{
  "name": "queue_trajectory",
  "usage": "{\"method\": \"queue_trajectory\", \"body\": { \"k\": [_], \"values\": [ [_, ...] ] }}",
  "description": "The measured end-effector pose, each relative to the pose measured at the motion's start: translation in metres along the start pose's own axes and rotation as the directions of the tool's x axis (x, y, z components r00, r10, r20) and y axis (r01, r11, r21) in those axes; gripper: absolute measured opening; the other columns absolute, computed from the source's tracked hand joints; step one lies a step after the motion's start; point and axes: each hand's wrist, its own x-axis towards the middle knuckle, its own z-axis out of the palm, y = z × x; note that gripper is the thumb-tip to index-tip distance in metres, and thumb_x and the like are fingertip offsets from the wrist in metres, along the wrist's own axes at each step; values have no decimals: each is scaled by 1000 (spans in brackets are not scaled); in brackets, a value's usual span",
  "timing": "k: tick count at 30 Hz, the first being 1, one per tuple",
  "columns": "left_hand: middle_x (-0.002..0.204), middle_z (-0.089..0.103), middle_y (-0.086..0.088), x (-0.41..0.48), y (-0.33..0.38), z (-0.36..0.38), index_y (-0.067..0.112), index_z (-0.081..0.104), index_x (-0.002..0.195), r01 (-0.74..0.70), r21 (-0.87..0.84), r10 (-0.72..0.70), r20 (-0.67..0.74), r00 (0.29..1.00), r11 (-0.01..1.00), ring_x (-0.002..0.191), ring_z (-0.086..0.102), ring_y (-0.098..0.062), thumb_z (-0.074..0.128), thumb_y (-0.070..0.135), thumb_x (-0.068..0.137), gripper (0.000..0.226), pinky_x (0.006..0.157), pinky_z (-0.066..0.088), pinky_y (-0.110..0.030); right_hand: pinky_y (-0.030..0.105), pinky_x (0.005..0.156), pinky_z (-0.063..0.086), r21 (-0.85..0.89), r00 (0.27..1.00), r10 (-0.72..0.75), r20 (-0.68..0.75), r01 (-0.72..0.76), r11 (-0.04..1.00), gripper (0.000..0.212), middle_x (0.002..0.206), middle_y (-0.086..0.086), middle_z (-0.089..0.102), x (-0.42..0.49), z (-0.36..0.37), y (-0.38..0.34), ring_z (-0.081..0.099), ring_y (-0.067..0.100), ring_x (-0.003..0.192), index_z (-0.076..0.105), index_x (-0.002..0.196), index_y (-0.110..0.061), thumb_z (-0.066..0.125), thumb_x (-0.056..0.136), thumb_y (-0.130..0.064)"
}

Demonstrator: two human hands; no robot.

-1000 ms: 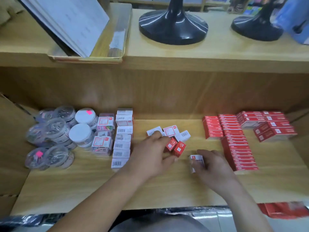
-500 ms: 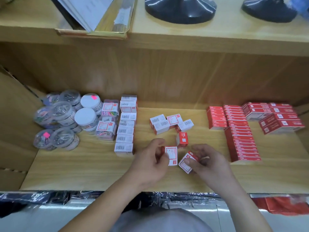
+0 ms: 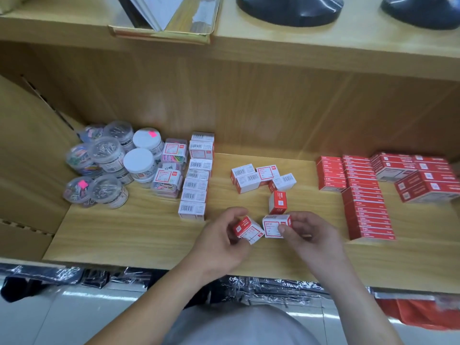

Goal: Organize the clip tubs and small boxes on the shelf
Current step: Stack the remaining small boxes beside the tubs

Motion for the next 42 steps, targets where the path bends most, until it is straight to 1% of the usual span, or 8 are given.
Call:
{"method": "queue_trajectory", "body": {
  "k": [5, 13, 17, 21, 30, 34, 38, 42],
  "values": [
    [97, 76, 4, 1, 2, 2, 36, 65, 95, -15, -37, 18, 66, 998, 999, 73, 65, -14, 74, 4, 82, 36, 69, 53, -34, 43, 78, 54, 62, 999, -33, -14, 34, 998, 22, 89, 1, 78, 1, 1, 6, 67, 38, 87, 65, 97, -21, 80, 84, -12],
    [89, 57, 17, 6, -15, 4, 37, 76, 109, -254, 468, 306, -38, 951, 847, 93, 57, -10, 83, 30, 77, 33, 81, 51, -29, 14, 67, 47, -140, 996, -88, 17, 90, 986, 35, 89, 0, 71, 1, -5, 17, 65, 11, 70, 72, 102, -29, 78, 82, -1],
    [88, 57, 19, 11, -4, 10, 46, 66, 124, -251, 451, 275, 13, 961, 856, 82, 56, 2, 80, 27, 79, 51, 75, 52, -25, 22, 70, 48, -125, 978, -39, 205, 65, 990, 57, 90, -4, 69, -3, -9, 16, 59, 13, 72, 66, 118, -36, 67, 79, 5],
    [103, 67, 19, 13, 7, 16, 43, 44, 143, -188, 449, 176, 70, 982, 873, 89, 62, 3, 78, 36, 77, 74, 83, 56, -29, 21, 62, 47, -102, 981, -60, 187, 80, 992, 53, 85, -2, 68, -5, -3, 8, 51, 6, 63, 65, 114, -33, 86, 73, -6],
    [97, 53, 13, 11, 25, -24, 36, 60, 126, -290, 372, 281, 78, 956, 882, 82, 57, -4, 75, 31, 81, 48, 75, 52, -29, 33, 71, 60, -5, 979, -140, 150, 143, 990, 56, 103, 4, 67, 11, 18, -29, 66, 27, 72, 68, 108, -25, 91, 64, 2],
    [98, 57, 11, 14, 35, -58, 37, 62, 121, -261, 236, 281, -55, 958, 936, 77, 63, -14, 78, 18, 81, 48, 69, 56, -37, 28, 73, 59, -42, 943, -212, 258, 230, 972, 61, 113, -1, 65, 30, 44, -65, 67, 19, 73, 66, 114, -28, 89, 67, 4],
    [96, 62, 8, 20, 42, -93, 30, 65, 122, -257, 221, 293, -146, 945, 941, 74, 64, -12, 80, 9, 82, 48, 65, 56, -30, 19, 66, 53, -157, 926, -188, 327, 249, 956, 53, 85, 2, 72, 50, 73, -97, 68, 10, 70, 63, 106, -40, 88, 72, -9],
    [96, 63, 13, 28, 40, -129, 37, 61, 124, -186, 420, 321, -280, 905, 888, 81, 62, -9, 79, 21, 80, 50, 70, 56, -31, 38, 68, 57, -127, 948, -164, 274, 205, 970, 45, 73, 4, 72, 74, 104, -107, 66, 14, 64, 61, 95, -35, 90, 69, -14]
  ]
}}
